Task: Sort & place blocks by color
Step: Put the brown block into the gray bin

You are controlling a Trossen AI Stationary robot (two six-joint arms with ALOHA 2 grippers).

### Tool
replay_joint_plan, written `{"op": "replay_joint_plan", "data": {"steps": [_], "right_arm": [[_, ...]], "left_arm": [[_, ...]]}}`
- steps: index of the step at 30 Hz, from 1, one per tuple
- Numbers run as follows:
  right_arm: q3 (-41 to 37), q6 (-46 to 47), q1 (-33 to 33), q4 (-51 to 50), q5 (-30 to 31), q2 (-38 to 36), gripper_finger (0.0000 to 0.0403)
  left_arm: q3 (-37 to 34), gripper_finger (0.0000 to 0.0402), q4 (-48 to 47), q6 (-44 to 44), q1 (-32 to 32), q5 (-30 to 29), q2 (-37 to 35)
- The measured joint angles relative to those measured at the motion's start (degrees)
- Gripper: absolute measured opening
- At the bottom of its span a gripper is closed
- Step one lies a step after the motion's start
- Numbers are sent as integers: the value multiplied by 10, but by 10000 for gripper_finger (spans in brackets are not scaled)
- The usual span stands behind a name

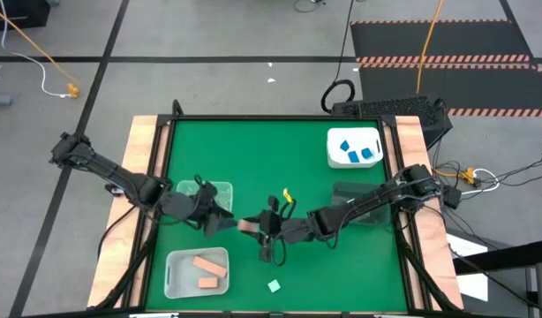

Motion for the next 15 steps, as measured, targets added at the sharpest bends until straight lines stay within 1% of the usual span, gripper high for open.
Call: {"op": "replay_joint_plan", "data": {"steps": [2, 8, 15], "right_arm": [[0, -16, -2, 7, 11, 0, 117], [0, -73, -11, 36, 11, 0, 118], [0, -140, -29, 69, 9, 0, 118]], "left_arm": [[0, 232, 1, -15, 5, -1, 0], [0, 232, 2, -26, 15, -8, 0], [0, 232, 4, -45, 46, -24, 0]]}}
